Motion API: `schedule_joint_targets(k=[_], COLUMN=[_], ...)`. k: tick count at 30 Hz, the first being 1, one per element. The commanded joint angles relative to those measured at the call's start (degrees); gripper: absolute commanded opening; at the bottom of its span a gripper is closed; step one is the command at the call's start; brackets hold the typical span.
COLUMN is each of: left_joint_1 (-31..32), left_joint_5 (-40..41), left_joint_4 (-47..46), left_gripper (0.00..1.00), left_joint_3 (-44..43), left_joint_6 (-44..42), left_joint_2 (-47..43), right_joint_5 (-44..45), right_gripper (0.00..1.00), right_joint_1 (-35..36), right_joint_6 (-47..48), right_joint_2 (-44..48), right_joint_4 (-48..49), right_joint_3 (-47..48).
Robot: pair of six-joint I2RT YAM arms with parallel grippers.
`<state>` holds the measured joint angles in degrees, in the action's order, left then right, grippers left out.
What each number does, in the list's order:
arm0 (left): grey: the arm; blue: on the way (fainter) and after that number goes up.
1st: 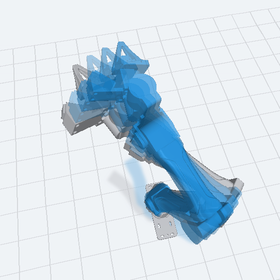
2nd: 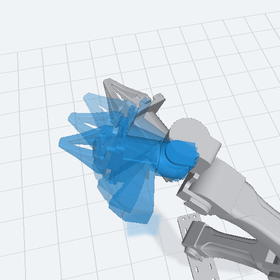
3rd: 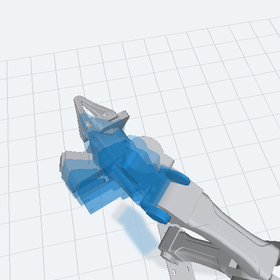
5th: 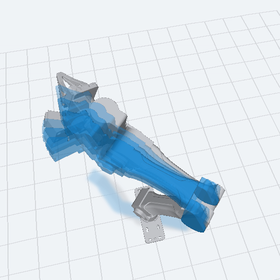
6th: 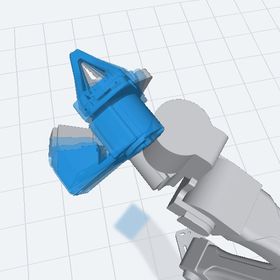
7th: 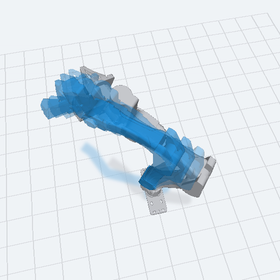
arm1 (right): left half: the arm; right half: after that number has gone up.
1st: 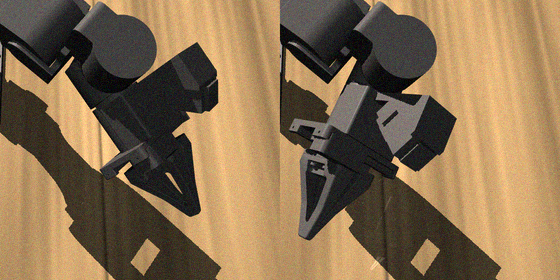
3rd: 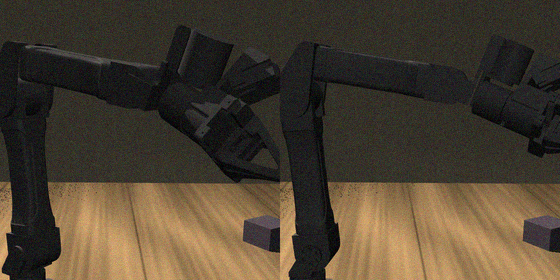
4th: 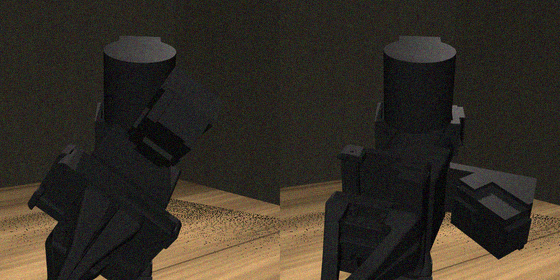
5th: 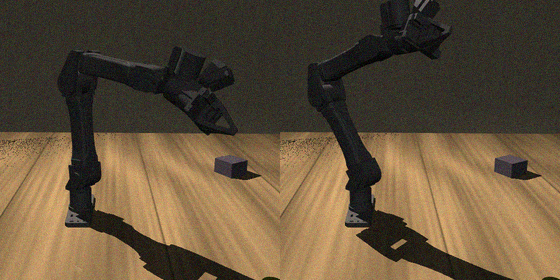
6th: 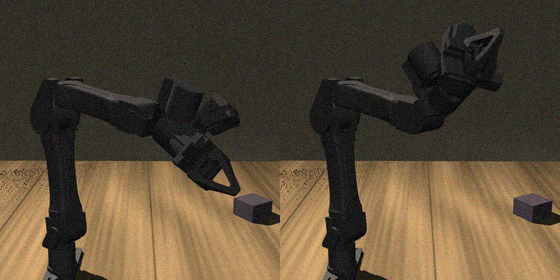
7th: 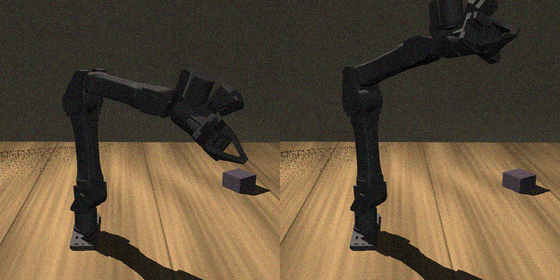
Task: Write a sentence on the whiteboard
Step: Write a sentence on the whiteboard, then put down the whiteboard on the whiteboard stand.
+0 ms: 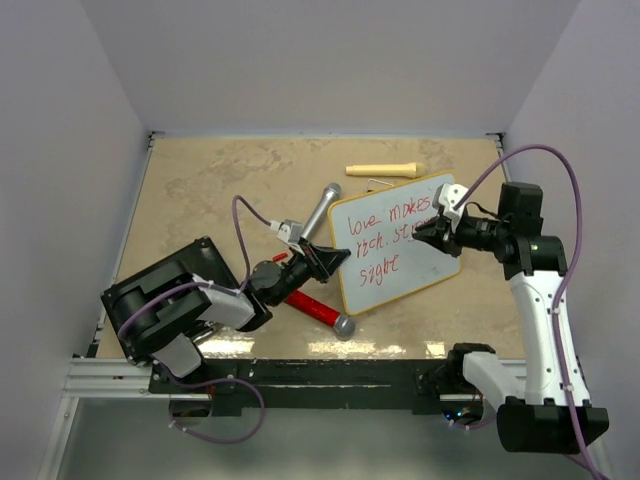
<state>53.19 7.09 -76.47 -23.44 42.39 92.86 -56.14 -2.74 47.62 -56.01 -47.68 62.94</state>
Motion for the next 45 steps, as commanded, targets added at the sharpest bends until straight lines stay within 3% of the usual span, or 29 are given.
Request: schedule_joint_targets(k=[1,15,26,36,45], left_joint_1=[-2.65,-8.27,-14.59,-19.96,-23.83], left_joint_5=[-9.11,-17.72,-28.7,-42.33,-53.23], left_joint_4=[0.44,2.99,10.46,16.52,21.02], left_gripper=[0.0,0.0,0.0,0.0,0.0], left_joint_3=[-3.8,-13.03,-27.17,-41.23,-60.3], left_joint_6=[-6.27,-2.05,-4.6,-5.39,-3.29], left_joint_2=[-3.56,-2.77,-1.19,7.23,19.1], right_joint_5=[-4.41,-7.58,-7.05,-6.79,-6.18], right_gripper=[0.0,0.0,0.0,0.0,0.0], right_joint_1=[-0.25,-0.25,-0.25,-0.25,-0.25], right_joint_6=[4.41,7.49,6.88,4.42,2.75], right_joint_2=[1.87,2.57,0.64,-0.33,-0.86], right_joint_4=[-8.56,-18.41,-21.49,-20.17,-18.85], right_joint_3=[4.99,12.47,18.1,18.63,18.19])
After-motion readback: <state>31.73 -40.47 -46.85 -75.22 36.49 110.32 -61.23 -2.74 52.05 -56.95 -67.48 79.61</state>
